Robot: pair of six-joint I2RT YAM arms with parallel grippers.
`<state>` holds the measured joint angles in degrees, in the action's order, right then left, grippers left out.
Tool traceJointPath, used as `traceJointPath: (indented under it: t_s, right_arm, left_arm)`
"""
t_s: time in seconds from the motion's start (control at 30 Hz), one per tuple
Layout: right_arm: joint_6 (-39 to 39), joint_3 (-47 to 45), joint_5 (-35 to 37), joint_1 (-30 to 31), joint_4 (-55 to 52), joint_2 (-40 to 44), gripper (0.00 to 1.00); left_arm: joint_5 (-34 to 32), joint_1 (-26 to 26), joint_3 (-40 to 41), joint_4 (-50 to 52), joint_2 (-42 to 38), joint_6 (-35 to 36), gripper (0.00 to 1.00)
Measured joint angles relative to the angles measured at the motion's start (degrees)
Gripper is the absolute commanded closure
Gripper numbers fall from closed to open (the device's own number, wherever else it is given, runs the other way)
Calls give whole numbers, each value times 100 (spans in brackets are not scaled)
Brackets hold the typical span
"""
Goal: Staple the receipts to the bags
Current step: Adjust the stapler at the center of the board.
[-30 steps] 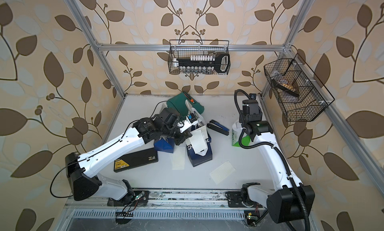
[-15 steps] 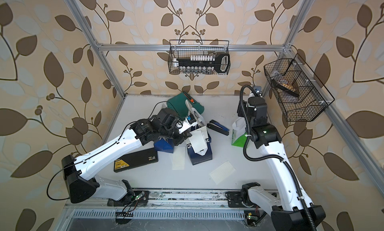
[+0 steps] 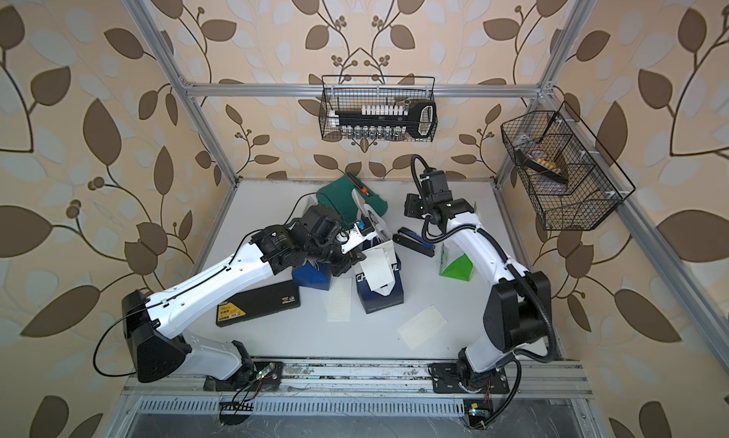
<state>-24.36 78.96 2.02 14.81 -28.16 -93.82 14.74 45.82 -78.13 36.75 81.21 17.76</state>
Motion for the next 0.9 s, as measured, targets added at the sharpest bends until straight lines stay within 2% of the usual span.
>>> traceJointPath:
  t_s: [0.13,0.47,0.9]
  right_arm:
    - [-286,190,-144,96,-31,-568,37]
    - [-577,1351,-273,586,-219,-2004,37]
    - [-1193,1001,-354,592,-138,-2251,36]
  left_arm:
    - [2,0,0,0,0,-24,100]
    - [2,0,22,7,-11,-149,100]
    - [22,0,33,7,-17,-170,100]
